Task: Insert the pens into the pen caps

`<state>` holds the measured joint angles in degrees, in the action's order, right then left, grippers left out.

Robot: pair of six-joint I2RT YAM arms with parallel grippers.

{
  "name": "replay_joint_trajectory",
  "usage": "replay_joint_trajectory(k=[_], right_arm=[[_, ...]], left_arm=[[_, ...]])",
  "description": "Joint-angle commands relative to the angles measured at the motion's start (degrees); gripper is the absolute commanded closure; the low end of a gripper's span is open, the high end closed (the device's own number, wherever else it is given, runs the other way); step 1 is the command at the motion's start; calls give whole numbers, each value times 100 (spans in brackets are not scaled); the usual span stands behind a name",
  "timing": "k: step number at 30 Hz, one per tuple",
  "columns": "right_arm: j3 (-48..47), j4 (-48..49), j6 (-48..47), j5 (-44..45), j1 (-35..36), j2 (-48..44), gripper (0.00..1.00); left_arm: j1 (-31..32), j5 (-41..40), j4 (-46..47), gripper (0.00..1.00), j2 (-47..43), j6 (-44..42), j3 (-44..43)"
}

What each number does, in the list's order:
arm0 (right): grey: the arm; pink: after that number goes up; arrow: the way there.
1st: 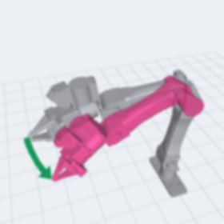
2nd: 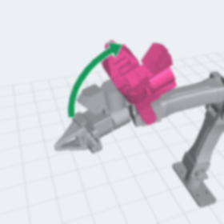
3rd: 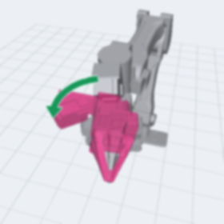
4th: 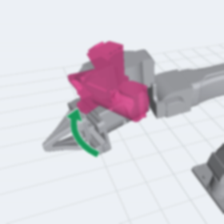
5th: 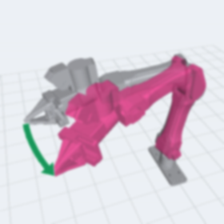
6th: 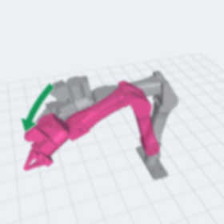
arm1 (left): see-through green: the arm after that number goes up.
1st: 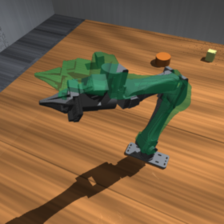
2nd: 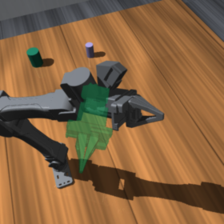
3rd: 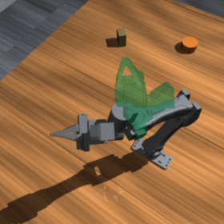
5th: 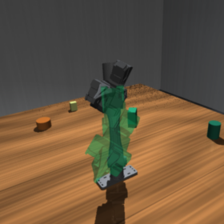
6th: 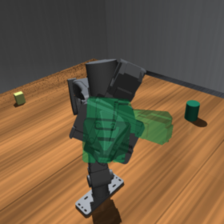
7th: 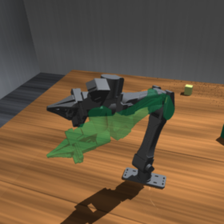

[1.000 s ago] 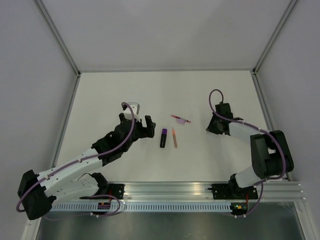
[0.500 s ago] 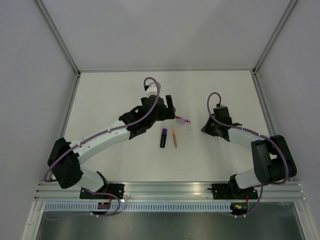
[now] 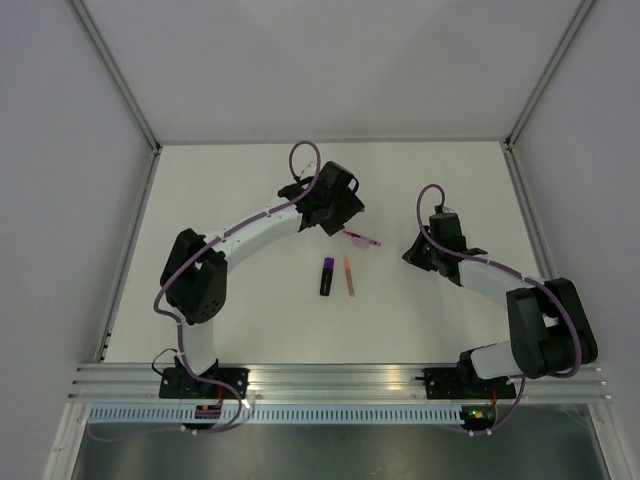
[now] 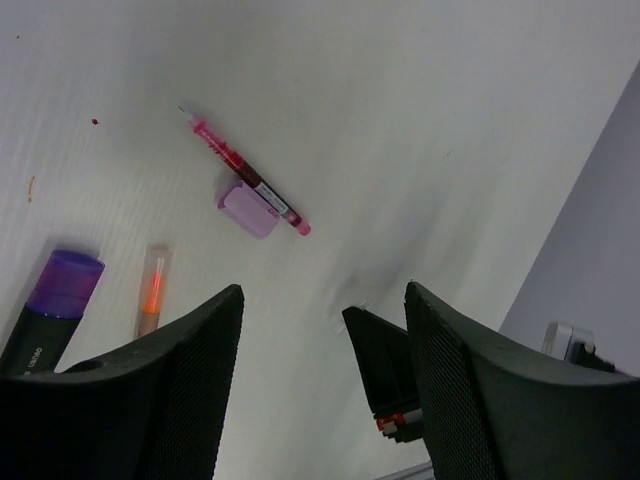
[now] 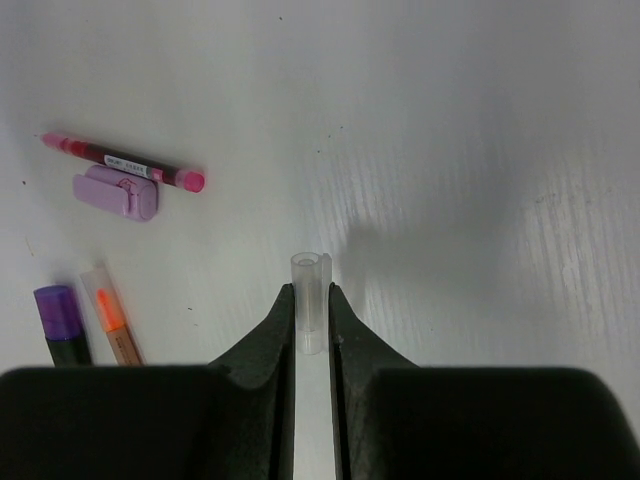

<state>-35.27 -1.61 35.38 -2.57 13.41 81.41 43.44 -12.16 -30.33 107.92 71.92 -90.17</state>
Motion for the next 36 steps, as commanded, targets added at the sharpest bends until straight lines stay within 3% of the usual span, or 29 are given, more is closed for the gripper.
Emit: replay_joint_trajectory(k=[1,6,14,26,36], right_arm=[[28,249,48,55,30,-195,100],[-6,249,57,-59,30,-230,100],[11,249,66,-51,39,-327,100],[-7,240,40,-68,39,-310,100],[-7,231,40,-60,57,-353,100]], left_arm=[[-301,821,-351,31,422,1175,-404],[-319,232,-1307,32,1020,1605,-1379],[-362,408,-2178,35,2170,2062,-2478],[-389,654,-2232,40,2752,2256,-2602],[-389,645,-2583,53,2814,2581,-2620]])
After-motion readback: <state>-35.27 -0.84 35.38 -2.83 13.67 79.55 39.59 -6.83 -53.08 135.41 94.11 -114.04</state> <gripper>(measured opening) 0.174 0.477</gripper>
